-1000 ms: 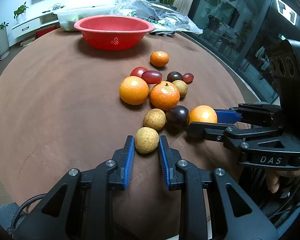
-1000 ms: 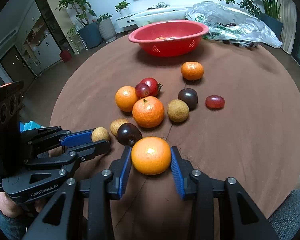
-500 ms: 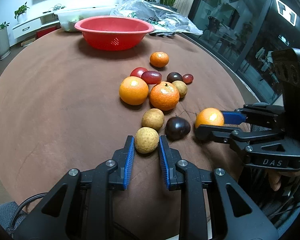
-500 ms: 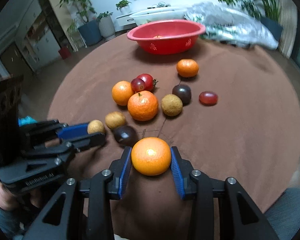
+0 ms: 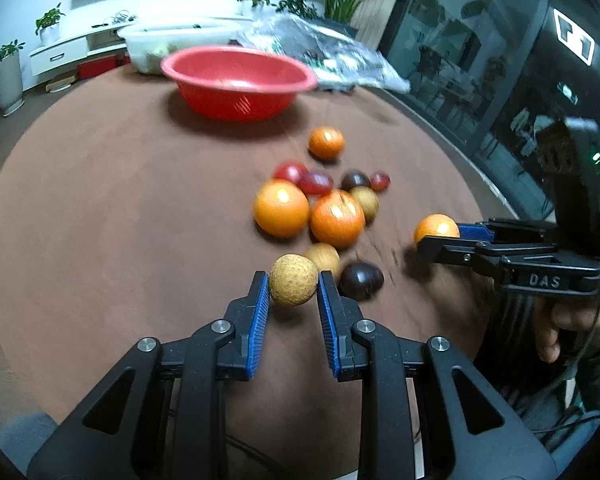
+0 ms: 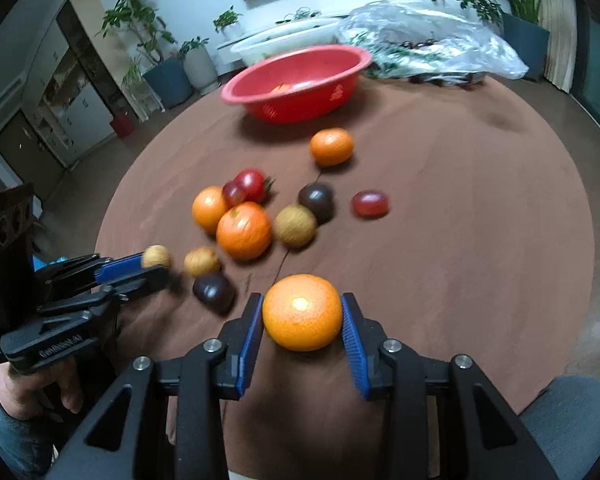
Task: Organize fruits
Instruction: 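Carry orange and brown fruit into the red bowl and open both grippers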
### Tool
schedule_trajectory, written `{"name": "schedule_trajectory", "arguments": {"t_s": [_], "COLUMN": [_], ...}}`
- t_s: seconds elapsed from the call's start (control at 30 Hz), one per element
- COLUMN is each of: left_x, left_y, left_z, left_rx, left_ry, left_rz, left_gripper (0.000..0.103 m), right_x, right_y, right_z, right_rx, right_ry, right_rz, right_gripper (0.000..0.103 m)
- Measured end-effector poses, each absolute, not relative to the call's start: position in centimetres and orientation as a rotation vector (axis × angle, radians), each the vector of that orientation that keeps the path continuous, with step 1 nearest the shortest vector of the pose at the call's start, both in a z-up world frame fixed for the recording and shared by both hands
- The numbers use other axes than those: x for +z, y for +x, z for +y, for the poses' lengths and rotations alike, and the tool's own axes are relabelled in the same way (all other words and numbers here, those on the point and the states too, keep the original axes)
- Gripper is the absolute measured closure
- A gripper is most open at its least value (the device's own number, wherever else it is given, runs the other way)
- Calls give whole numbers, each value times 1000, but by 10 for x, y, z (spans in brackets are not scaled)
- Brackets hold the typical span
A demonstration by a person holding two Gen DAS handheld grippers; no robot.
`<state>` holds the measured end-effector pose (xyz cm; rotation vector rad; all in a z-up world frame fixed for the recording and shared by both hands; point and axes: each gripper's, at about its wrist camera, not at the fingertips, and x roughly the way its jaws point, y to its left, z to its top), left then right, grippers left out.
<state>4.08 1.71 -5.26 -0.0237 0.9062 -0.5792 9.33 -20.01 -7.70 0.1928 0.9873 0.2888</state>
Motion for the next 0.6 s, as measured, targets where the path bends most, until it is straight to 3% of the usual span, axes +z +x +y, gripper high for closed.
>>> {"name": "schedule_trajectory", "arguments": {"t_s": [0.33,0.6], "left_x": [13,33], "left_y": [120,215], "left_z": [29,0], "left_rx": [-530,-521], "left_ry": [33,118], "left_rz": [783,779], "left_gripper": [80,80], "right_x": [-22,14], "right_y": [168,262], "right_z": [-261,-233], "right_rx": [243,342], "right_ry": [300,215], "right_rz": [865,813], "right_gripper": [62,62]}}
